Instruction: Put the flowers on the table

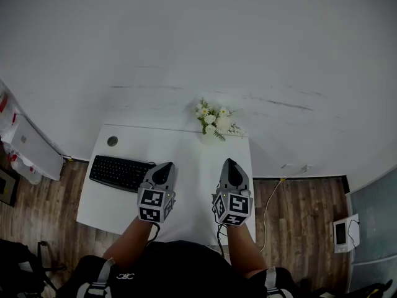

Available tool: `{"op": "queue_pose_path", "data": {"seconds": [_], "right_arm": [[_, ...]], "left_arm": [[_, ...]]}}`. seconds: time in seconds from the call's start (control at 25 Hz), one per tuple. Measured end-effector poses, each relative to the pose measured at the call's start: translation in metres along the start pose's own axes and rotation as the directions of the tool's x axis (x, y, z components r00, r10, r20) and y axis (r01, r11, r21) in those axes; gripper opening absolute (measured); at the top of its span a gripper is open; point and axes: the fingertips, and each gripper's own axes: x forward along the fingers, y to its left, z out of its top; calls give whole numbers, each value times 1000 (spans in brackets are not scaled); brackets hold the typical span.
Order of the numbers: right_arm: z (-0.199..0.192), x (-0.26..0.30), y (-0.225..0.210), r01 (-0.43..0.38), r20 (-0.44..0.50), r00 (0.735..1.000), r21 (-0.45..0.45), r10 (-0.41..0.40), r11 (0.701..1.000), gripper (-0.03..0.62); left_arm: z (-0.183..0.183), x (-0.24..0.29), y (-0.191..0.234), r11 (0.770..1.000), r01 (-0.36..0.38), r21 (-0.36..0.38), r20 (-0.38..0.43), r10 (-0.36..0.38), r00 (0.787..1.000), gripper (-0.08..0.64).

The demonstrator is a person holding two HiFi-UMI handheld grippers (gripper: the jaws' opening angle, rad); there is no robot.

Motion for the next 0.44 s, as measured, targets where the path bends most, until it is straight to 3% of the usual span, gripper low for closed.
{"op": "queue_pose_path", "data": {"seconds": [0.44], "right_arm": [[-4, -7, -8, 1, -12, 1000, 4, -1, 1000, 2]], "left_arm": [[7, -5, -11, 1000, -3, 12, 12, 3, 1000, 3]]}}
